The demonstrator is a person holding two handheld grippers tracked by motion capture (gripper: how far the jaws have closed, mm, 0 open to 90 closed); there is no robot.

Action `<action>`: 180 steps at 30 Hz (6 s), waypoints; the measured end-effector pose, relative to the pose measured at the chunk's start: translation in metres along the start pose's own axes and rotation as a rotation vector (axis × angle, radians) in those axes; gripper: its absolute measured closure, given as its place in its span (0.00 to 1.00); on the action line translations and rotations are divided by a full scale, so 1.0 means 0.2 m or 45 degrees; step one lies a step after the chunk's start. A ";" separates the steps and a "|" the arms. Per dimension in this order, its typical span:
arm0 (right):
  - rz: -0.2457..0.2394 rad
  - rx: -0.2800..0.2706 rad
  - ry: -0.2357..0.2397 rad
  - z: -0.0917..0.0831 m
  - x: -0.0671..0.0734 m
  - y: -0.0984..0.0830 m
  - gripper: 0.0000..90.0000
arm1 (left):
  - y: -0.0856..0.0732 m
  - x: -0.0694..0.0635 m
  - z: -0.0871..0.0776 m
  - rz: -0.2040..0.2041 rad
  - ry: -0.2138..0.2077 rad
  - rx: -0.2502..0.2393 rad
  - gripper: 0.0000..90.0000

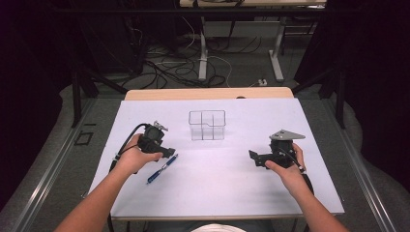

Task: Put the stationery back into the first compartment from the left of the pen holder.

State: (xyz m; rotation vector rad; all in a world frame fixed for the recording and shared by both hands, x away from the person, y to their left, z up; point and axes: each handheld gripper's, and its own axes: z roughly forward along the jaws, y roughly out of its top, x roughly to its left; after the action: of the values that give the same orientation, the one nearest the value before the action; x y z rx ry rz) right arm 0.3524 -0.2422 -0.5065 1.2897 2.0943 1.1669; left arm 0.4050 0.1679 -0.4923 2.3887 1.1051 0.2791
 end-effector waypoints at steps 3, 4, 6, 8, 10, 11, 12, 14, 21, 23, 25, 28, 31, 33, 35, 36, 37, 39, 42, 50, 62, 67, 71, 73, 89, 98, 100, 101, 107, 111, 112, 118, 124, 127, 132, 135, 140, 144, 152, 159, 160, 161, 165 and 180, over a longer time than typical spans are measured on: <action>-0.008 0.003 -0.001 0.00 0.00 0.00 0.00 | 0.01 0.00 0.01 0.007 -0.010 0.044 0.40; -0.008 0.005 -0.002 0.00 0.00 0.00 0.00 | 0.01 0.00 0.02 0.016 -0.009 0.059 0.40; -0.012 0.005 -0.001 0.00 0.00 0.00 0.00 | 0.01 -0.01 0.02 0.025 -0.019 0.070 0.44; -0.010 0.006 0.000 0.00 0.00 0.00 0.00 | 0.01 -0.01 0.03 0.002 -0.040 0.093 0.51; -0.017 0.010 0.001 0.00 0.00 -0.01 0.00 | 0.01 -0.01 0.04 -0.006 -0.047 0.095 0.55; -0.004 0.011 0.003 0.01 0.00 0.00 0.00 | 0.01 0.00 0.04 -0.023 -0.062 0.103 0.57; -0.006 0.013 0.003 0.01 0.00 -0.01 0.00 | 0.01 0.00 0.04 -0.019 -0.064 0.109 0.58; -0.005 0.015 0.008 0.01 0.00 -0.01 0.00 | 0.01 0.00 0.05 -0.002 -0.063 0.107 0.60; -0.008 0.016 0.012 0.01 0.00 -0.01 0.00 | 0.02 0.00 0.07 0.013 -0.090 0.172 0.64; -0.007 0.019 0.016 0.01 0.00 -0.01 0.00 | 0.02 -0.01 0.08 0.006 -0.096 0.197 0.66; -0.008 0.021 0.016 0.01 0.00 -0.01 0.00 | 0.02 -0.01 0.09 0.005 -0.094 0.204 0.67; -0.025 0.022 0.015 0.01 0.00 -0.01 0.00 | 0.02 -0.01 0.11 0.002 -0.104 0.221 0.68; -0.025 0.023 0.015 0.01 0.00 -0.01 0.00 | 0.02 -0.01 0.13 0.005 -0.114 0.252 0.70; -0.032 0.025 0.015 0.01 0.00 -0.01 0.00 | 0.01 -0.02 0.14 -0.023 -0.115 0.259 0.71; -0.016 0.027 0.021 0.01 0.00 -0.01 0.00 | 0.01 -0.01 0.15 0.004 -0.116 0.269 0.73; -0.019 0.027 0.021 0.02 0.00 -0.01 0.00 | 0.01 -0.01 0.16 0.006 -0.115 0.271 0.73; -0.019 0.027 0.022 0.02 0.00 -0.01 0.00 | 0.01 -0.02 0.16 0.003 -0.110 0.285 0.73; -0.018 0.027 0.023 0.02 0.00 -0.01 0.00 | 0.01 -0.02 0.17 0.005 -0.108 0.294 0.74; -0.016 0.029 0.022 0.02 0.00 -0.01 0.00 | 0.01 -0.02 0.18 0.002 -0.107 0.305 0.75; -0.035 0.035 0.019 0.02 0.00 -0.02 0.00 | 0.01 -0.01 0.19 0.010 -0.099 0.318 0.79; -0.034 0.045 0.022 0.02 0.00 -0.02 0.00 | 0.01 -0.03 0.21 0.008 -0.101 0.350 0.85; -0.036 0.047 0.022 0.03 0.00 -0.02 0.00 | 0.01 -0.03 0.21 0.013 -0.103 0.347 0.87; -0.037 0.044 0.024 0.02 0.00 -0.02 0.00 | 0.01 -0.03 0.21 0.030 -0.097 0.348 0.88; -0.039 0.043 0.021 0.02 0.00 -0.02 0.00 | 0.01 -0.04 0.21 0.041 -0.089 0.345 0.88; -0.038 0.048 0.030 0.03 0.00 -0.02 0.00 | 0.02 -0.04 0.21 0.015 -0.081 0.360 0.89; -0.037 0.052 0.028 0.02 0.00 -0.03 0.00 | 0.02 -0.03 0.18 -0.023 -0.095 0.327 0.89; -0.044 0.049 0.027 0.03 0.00 -0.03 0.00 | 0.02 -0.02 0.18 -0.028 -0.101 0.316 0.89; -0.046 0.049 0.025 0.03 0.00 -0.03 0.00 | 0.02 -0.02 0.17 -0.032 -0.103 0.316 0.89; -0.047 0.050 0.023 0.03 0.00 -0.03 0.00 | 0.02 -0.01 0.14 -0.076 -0.118 0.281 0.89; -0.046 0.050 0.023 0.03 0.00 -0.03 0.00 | 0.02 0.01 0.12 -0.094 -0.125 0.247 0.89; -0.047 0.050 0.022 0.03 0.00 -0.03 0.00 | 0.02 0.02 0.10 -0.097 -0.126 0.205 0.89; -0.053 0.049 0.022 0.03 0.00 -0.03 0.00 | 0.02 0.04 0.06 -0.142 -0.110 0.134 0.89; -0.053 0.049 0.022 0.03 0.00 -0.03 0.00 | 0.02 0.06 0.03 -0.163 -0.094 0.050 0.89; -0.051 0.049 0.023 0.03 0.00 -0.03 0.00 | 0.03 0.07 0.01 -0.200 -0.097 0.013 0.89; -0.050 0.049 0.024 0.03 0.00 -0.03 0.00 | 0.03 0.09 -0.01 -0.256 -0.104 -0.049 0.89; -0.051 0.049 0.024 0.03 0.00 -0.03 0.00 | 0.03 0.09 -0.03 -0.303 -0.112 -0.093 0.89; -0.050 0.049 0.024 0.03 0.00 -0.03 0.00 | 0.03 0.11 -0.06 -0.329 -0.108 -0.166 0.89; -0.049 0.050 0.024 0.03 0.00 -0.03 0.00 | 0.03 0.11 -0.09 -0.347 -0.104 -0.237 0.89; -0.046 0.048 0.024 0.03 0.00 -0.03 0.00 | 0.04 0.11 -0.13 -0.383 -0.081 -0.412 0.89; -0.039 0.048 0.032 0.03 -0.01 -0.03 0.00 | 0.08 0.10 -0.16 -0.397 -0.057 -0.521 0.89; -0.044 0.046 0.030 0.03 -0.01 -0.03 0.00 | 0.09 0.10 -0.17 -0.396 -0.054 -0.535 0.89; -0.035 0.049 0.033 0.03 -0.01 -0.03 0.00 | 0.10 0.09 -0.17 -0.394 -0.054 -0.560 0.89; -0.039 0.046 0.036 0.02 -0.01 -0.03 0.00 | 0.13 0.09 -0.20 -0.388 -0.051 -0.630 0.89; -0.026 0.031 0.037 0.01 -0.01 -0.03 0.00 | 0.41 0.06 -0.28 -0.330 -0.010 -0.930 0.89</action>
State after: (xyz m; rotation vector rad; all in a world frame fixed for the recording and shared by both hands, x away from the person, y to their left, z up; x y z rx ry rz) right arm 0.3515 -0.2434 -0.5124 1.2662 2.1434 1.1616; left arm 0.4463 0.1504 -0.4031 1.5896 1.0590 0.4833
